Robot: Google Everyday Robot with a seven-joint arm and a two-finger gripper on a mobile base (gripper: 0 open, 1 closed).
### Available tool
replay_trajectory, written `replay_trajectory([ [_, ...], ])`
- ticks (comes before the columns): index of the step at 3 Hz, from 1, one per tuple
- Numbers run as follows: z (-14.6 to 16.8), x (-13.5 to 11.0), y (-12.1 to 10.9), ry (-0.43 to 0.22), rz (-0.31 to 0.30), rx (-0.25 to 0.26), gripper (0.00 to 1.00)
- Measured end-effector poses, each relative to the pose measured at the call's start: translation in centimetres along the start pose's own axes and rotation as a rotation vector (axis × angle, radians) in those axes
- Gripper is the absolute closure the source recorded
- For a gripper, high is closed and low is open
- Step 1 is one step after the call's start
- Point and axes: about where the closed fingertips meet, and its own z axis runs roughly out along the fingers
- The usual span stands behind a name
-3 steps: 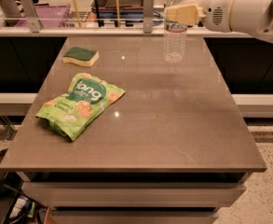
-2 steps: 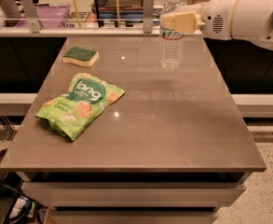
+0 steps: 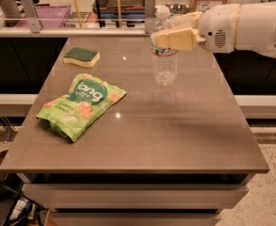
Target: Move water bottle near green rice chip bag
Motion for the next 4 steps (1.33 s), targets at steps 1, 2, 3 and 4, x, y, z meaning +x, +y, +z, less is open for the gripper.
replay_trajectory([
  [1,0.8,0.7,2.8,-0.018,-0.028,-0.084,1.00],
  [2,2.0,1.2,5.2,-0.057,-0.021,-0.135,1.00],
  [3,3.6,1.5,7.7,-0.079,0.005,-0.153,1.00],
  [4,5.2,2.4,9.6,-0.081,0.035,-0.150,1.00],
])
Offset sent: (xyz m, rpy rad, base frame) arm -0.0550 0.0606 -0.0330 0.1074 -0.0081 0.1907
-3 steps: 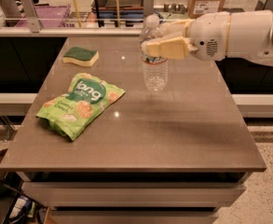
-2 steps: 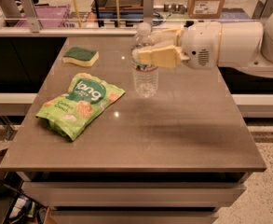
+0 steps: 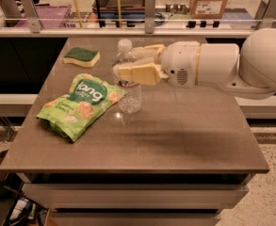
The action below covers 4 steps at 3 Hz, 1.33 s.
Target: Move water bottle near green rice chip bag
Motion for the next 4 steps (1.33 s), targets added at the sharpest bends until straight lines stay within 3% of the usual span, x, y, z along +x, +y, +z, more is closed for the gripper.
replay_trajectory([
  [2,1.4,3.1,1.1,-0.020,0.097,0.009,1.00],
  [3,1.4,3.1,1.2,-0.019,0.098,0.008,0.83],
  [4,1.4,3.0,1.2,-0.019,0.098,0.007,0.59],
])
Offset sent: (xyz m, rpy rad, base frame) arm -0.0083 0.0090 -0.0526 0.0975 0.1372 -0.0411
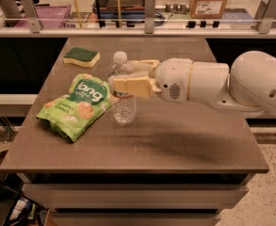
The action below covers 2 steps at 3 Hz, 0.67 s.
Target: Move water bottle near green rice chip bag
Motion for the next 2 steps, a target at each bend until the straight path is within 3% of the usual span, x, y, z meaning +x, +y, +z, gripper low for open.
replay_trajectory([
  [2,0.01,-0.01,0.01,0.000,0.000,0.000,0.13],
])
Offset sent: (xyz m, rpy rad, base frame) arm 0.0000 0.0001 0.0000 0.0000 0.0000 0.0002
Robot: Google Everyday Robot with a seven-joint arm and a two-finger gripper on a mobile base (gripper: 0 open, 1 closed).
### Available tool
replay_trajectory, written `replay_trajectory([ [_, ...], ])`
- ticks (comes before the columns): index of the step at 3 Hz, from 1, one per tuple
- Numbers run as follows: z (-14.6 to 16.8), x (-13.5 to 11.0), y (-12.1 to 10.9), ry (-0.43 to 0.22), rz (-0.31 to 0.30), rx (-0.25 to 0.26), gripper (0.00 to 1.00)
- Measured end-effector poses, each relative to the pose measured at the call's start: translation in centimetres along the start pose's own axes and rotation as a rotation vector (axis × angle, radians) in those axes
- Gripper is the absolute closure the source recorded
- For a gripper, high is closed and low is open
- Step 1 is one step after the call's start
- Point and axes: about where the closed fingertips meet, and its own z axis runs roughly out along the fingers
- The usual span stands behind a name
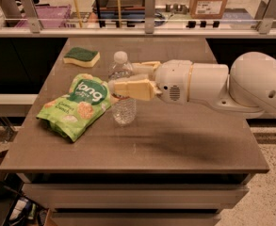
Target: Move water bottle near green rice chip bag
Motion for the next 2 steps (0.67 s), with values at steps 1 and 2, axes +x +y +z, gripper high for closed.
replay_trajectory([
  [1,0.16,-0.05,0.16,0.001,-0.002,-0.004,0.00],
  [2,0.17,-0.06,0.16,0.001,-0.002,-0.004,0.00],
])
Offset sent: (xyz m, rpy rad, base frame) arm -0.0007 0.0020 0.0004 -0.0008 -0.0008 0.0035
